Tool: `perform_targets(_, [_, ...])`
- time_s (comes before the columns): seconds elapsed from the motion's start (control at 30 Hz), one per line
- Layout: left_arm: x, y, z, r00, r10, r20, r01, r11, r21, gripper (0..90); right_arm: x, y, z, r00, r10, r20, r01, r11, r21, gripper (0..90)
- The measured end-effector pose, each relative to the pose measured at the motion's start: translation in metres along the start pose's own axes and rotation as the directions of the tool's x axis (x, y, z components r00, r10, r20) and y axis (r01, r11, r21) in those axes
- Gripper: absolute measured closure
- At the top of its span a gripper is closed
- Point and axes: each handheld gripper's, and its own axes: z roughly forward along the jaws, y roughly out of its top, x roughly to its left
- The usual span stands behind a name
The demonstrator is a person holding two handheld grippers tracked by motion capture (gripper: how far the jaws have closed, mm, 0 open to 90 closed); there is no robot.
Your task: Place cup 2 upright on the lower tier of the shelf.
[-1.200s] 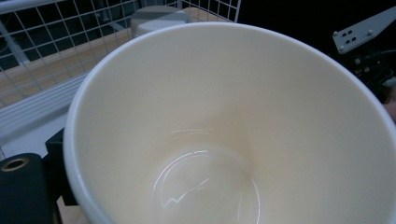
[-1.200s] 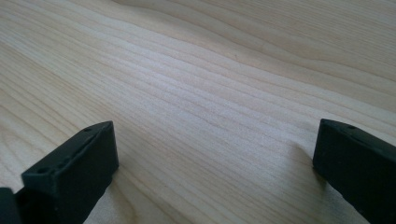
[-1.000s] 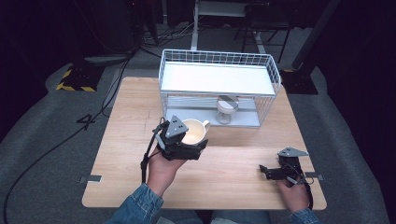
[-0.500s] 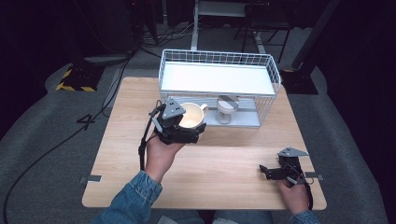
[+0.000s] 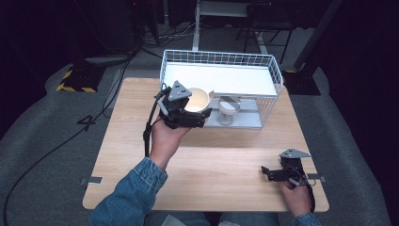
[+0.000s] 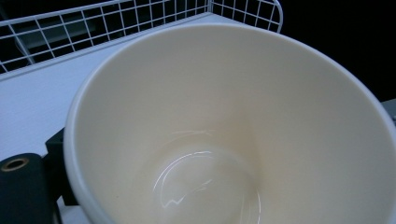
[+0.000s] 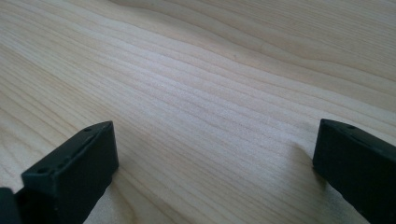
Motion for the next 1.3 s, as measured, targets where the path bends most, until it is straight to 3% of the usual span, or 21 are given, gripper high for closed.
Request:
perform_targets(0.57, [0.023,0.042,0.025,0.9998,-0.019,-0.008,0.019,0.9998,0.007,9.4,0.000,0.000,0.001,0.9999,0.007,0.009,-0.007,1.0000,-0.001,0.2])
perform_targets(0.73, [0.031,0.054,0.038,0.9985,-0.023,-0.049,0.023,0.9997,0.009,9.4,0.000,0.000,0.001,0.9999,0.007,0.009,-0.007,1.0000,-0.001,0.2])
perform_targets(1.03, [0.045,0.072,0.057,0.9955,-0.054,-0.078,0.051,0.9983,-0.028,9.4,0.000,0.000,0.001,0.9999,0.007,0.007,-0.007,1.0000,-0.001,0.2])
perform_targets(1.3, [0.055,0.083,0.076,0.9911,-0.095,-0.094,0.092,0.9953,-0.030,9.4,0.001,0.001,0.001,0.9998,0.013,0.012,-0.013,0.9999,-0.003,0.2])
